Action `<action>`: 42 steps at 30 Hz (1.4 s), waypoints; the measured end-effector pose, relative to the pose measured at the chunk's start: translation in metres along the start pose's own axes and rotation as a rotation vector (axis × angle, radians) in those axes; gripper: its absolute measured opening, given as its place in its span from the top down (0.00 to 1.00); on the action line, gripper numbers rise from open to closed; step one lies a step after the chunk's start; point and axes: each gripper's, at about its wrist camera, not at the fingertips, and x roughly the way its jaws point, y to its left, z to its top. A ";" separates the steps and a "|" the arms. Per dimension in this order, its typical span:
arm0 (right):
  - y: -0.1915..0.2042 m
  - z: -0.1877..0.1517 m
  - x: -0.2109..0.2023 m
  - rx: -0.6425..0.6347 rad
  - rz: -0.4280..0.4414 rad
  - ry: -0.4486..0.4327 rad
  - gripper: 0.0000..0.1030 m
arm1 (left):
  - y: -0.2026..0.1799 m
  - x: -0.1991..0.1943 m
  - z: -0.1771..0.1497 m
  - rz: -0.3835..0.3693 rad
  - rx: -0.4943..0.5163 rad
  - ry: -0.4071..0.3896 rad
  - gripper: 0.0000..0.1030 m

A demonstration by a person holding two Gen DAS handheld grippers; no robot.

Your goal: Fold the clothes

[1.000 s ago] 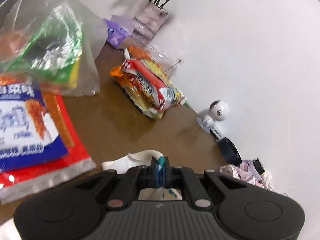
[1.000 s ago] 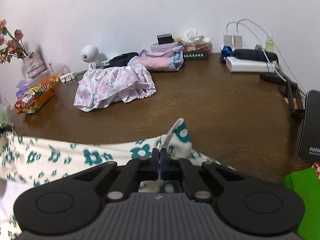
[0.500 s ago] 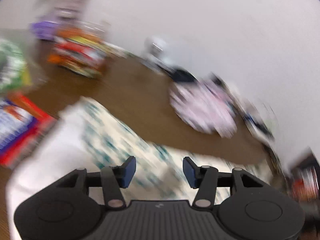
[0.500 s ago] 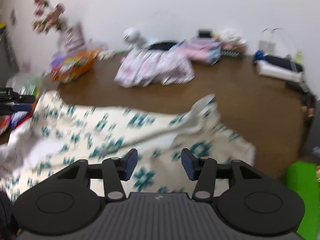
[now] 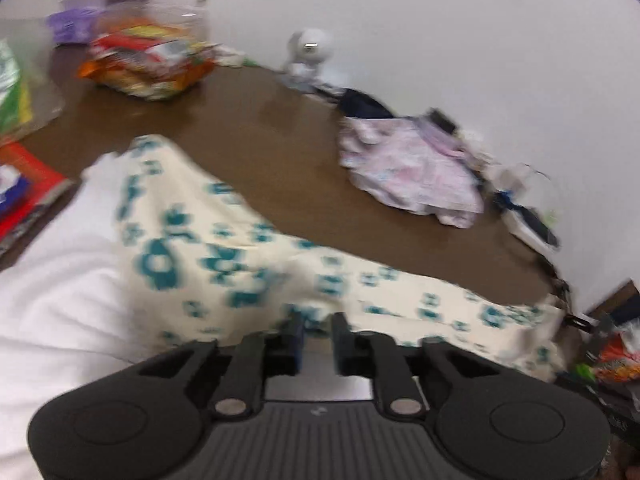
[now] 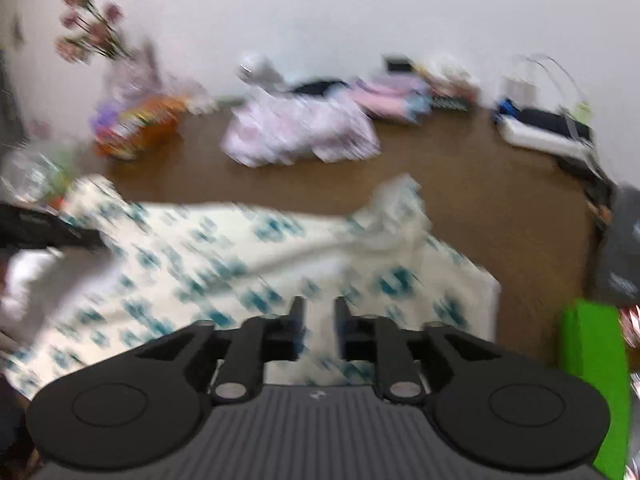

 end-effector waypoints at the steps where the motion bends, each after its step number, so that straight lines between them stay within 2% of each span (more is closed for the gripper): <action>1: 0.006 0.005 0.008 -0.026 0.033 0.010 0.61 | -0.007 0.002 -0.001 -0.029 0.011 0.021 0.62; 3: 0.018 0.013 0.028 -0.080 0.068 0.048 0.60 | -0.021 0.012 -0.002 -0.081 0.026 0.069 0.59; 6: 0.035 0.021 0.056 -0.136 0.077 0.086 0.60 | -0.029 0.029 0.001 -0.049 0.013 0.046 0.59; 7: 0.037 0.023 0.063 -0.142 0.089 0.085 0.60 | -0.028 0.033 0.003 -0.053 -0.003 0.031 0.66; 8: 0.037 0.024 0.068 -0.136 0.104 0.079 0.61 | -0.026 0.037 0.006 -0.053 -0.027 0.023 0.77; 9: 0.037 0.025 0.074 -0.130 0.118 0.072 0.68 | -0.021 0.039 0.008 -0.058 -0.062 0.004 1.00; 10: 0.034 0.025 0.075 -0.106 0.124 0.040 0.80 | -0.014 0.040 0.011 -0.070 -0.108 -0.025 1.00; 11: 0.031 0.026 0.076 -0.081 0.128 0.006 0.82 | -0.007 0.038 0.011 -0.077 -0.152 -0.071 1.00; 13: 0.025 0.024 0.071 -0.039 0.104 -0.047 0.82 | 0.007 0.029 0.009 -0.074 -0.218 -0.188 1.00; 15: 0.020 0.024 0.066 -0.008 0.092 -0.059 0.81 | 0.012 0.021 0.008 -0.045 -0.220 -0.236 1.00; 17: 0.021 0.022 0.067 -0.021 0.103 -0.008 0.75 | 0.011 0.021 0.012 -0.027 -0.217 -0.177 1.00; 18: 0.022 0.020 0.067 -0.035 0.110 0.019 0.71 | 0.009 0.020 0.013 -0.046 -0.214 -0.131 1.00; 20: 0.032 0.017 0.071 -0.088 0.108 0.038 0.71 | -0.001 0.021 0.014 -0.086 -0.171 -0.086 0.87; 21: 0.037 0.015 0.073 -0.114 0.106 0.046 0.74 | -0.007 0.021 0.013 -0.085 -0.133 -0.069 0.72; 22: 0.043 0.014 0.074 -0.146 0.088 0.038 0.85 | -0.014 0.023 0.012 -0.075 -0.091 -0.057 0.60; 23: 0.049 0.015 0.076 -0.172 0.080 0.038 0.92 | -0.021 0.025 0.011 -0.065 -0.043 -0.048 0.59; 24: 0.053 0.017 0.077 -0.176 0.084 0.040 0.98 | -0.026 0.029 0.009 -0.054 -0.006 -0.041 0.60; 25: 0.055 0.019 0.074 -0.164 0.066 0.010 0.98 | -0.030 0.033 0.008 -0.040 0.018 -0.035 0.62; 26: 0.056 0.021 0.068 -0.142 0.052 -0.038 0.99 | -0.033 0.038 0.006 -0.027 0.043 -0.030 0.72; 27: 0.054 0.022 0.064 -0.125 0.050 -0.061 0.99 | -0.035 0.044 0.006 -0.007 0.056 -0.027 0.98; 30: 0.042 0.021 0.070 -0.078 0.046 -0.027 0.97 | -0.026 0.049 0.006 0.021 0.032 -0.059 1.00; 32: 0.030 0.018 0.076 -0.029 0.040 0.012 0.90 | -0.019 0.047 0.008 0.036 0.006 -0.079 1.00; 34: 0.020 0.017 0.070 0.008 0.064 0.008 0.74 | -0.015 0.045 0.009 0.052 -0.010 -0.092 0.99; 37: 0.018 0.013 0.059 -0.036 0.086 0.000 0.67 | -0.017 0.037 0.009 0.043 -0.014 -0.084 0.95; 40: 0.022 0.007 0.061 -0.074 0.108 0.027 0.70 | -0.032 0.023 0.003 0.027 0.070 -0.078 0.86; 41: 0.026 0.005 0.061 -0.101 0.088 0.016 0.77 | -0.037 0.018 0.001 0.022 0.099 -0.075 0.86; 42: 0.025 0.005 0.059 -0.094 0.078 0.011 0.97 | -0.041 0.016 -0.002 0.028 0.123 -0.071 0.86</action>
